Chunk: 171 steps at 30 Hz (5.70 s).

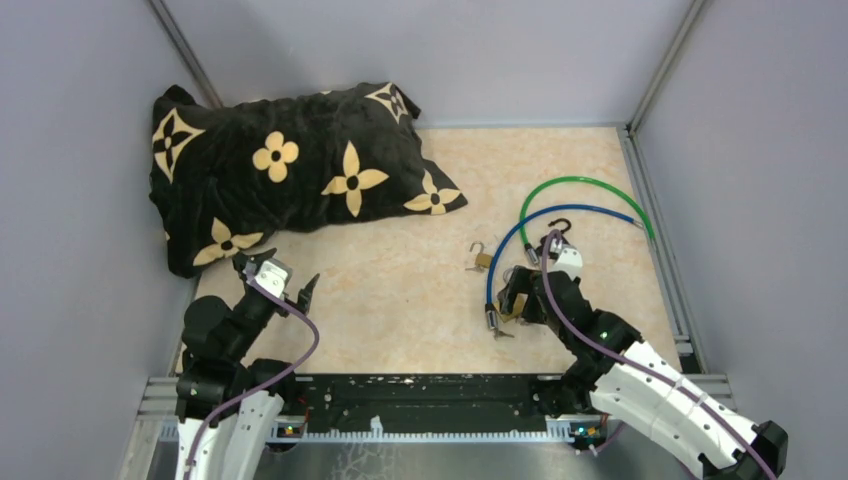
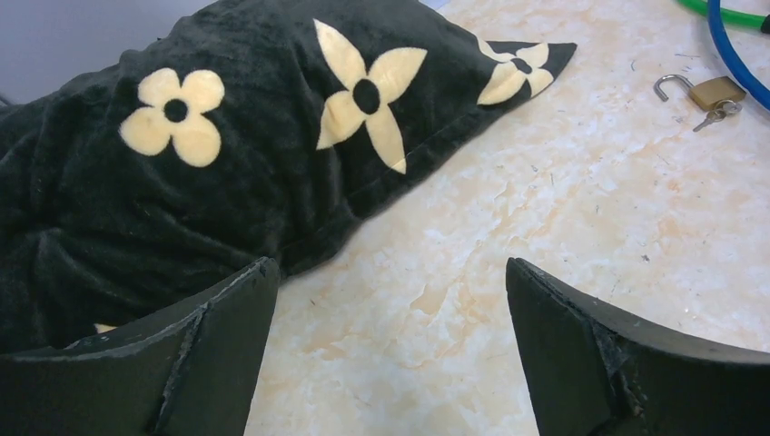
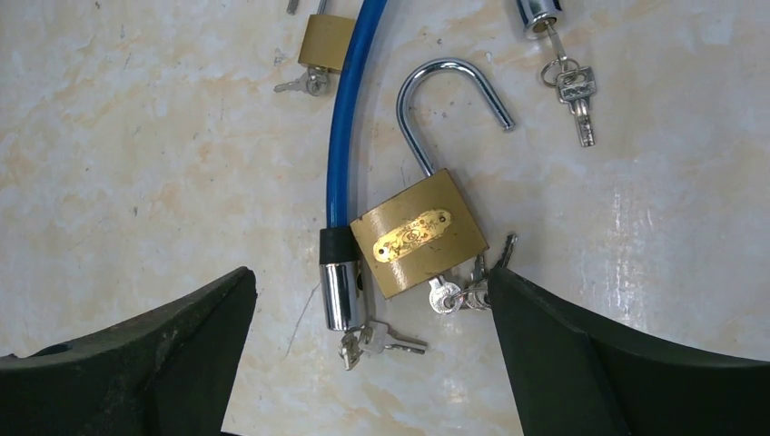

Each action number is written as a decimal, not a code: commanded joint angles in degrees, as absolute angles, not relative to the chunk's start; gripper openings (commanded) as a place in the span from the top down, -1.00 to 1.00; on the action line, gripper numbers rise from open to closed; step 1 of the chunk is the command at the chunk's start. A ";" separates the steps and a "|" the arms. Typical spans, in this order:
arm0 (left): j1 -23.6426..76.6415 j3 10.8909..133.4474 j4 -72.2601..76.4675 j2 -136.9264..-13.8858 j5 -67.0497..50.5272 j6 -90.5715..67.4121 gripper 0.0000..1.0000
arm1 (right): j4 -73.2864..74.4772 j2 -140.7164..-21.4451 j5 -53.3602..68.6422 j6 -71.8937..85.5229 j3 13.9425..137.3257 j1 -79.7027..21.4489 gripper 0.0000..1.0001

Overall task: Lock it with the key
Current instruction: Pick up the lock from the center of the board.

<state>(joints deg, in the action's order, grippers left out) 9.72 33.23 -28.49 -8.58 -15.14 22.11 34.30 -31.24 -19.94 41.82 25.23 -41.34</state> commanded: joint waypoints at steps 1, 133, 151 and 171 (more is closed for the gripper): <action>9.84 32.41 -26.52 -9.21 -14.94 21.65 -0.97 | 30.91 -31.24 -25.72 41.85 29.69 -41.11 -0.97; 36.19 44.25 -7.33 -58.98 -40.40 19.76 1.00 | -6.19 -53.75 33.82 14.04 35.31 -37.45 -0.93; 34.40 39.96 8.38 -47.58 -48.69 -5.01 1.00 | -35.82 -61.74 43.13 21.89 31.46 -40.87 -0.19; 24.18 33.29 18.36 -44.57 -55.54 -14.49 -0.04 | -38.18 -58.60 46.44 25.89 36.95 -40.37 1.00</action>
<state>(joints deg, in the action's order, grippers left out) 27.53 34.00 11.35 -46.11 -51.99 -11.77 -34.98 -62.52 46.09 28.01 30.57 -40.71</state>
